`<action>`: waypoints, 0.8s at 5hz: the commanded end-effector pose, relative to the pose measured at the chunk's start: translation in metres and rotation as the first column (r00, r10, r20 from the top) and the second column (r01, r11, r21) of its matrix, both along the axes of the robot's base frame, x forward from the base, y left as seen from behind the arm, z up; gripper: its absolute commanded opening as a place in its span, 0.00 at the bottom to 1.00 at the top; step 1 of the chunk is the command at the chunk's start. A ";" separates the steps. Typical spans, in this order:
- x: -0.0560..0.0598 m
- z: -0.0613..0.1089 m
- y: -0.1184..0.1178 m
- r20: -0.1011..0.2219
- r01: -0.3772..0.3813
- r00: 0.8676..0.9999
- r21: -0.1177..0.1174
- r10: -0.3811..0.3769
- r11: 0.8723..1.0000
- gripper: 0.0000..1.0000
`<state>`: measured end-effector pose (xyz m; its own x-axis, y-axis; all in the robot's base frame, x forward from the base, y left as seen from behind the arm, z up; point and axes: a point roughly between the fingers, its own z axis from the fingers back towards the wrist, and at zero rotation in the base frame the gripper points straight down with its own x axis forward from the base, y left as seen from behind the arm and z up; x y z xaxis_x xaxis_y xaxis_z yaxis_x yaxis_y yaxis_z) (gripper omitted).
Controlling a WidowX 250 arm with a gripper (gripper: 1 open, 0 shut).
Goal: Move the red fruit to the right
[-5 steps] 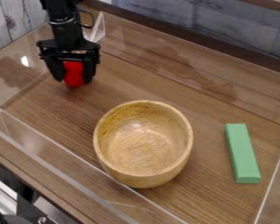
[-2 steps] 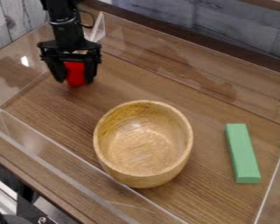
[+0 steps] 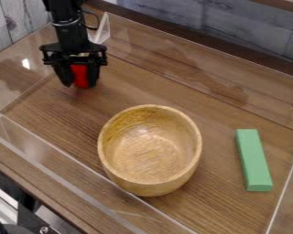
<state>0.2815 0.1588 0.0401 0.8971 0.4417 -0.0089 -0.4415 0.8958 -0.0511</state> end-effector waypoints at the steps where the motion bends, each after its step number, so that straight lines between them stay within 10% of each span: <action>1: 0.019 0.035 -0.006 0.078 -0.047 0.996 0.028 0.045 0.998 0.00; 4: 0.055 0.080 -0.085 0.130 -0.025 0.991 -0.023 0.027 0.999 0.00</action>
<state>0.3271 0.0650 0.0881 0.8940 0.4480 -0.0046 -0.4457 0.8882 -0.1118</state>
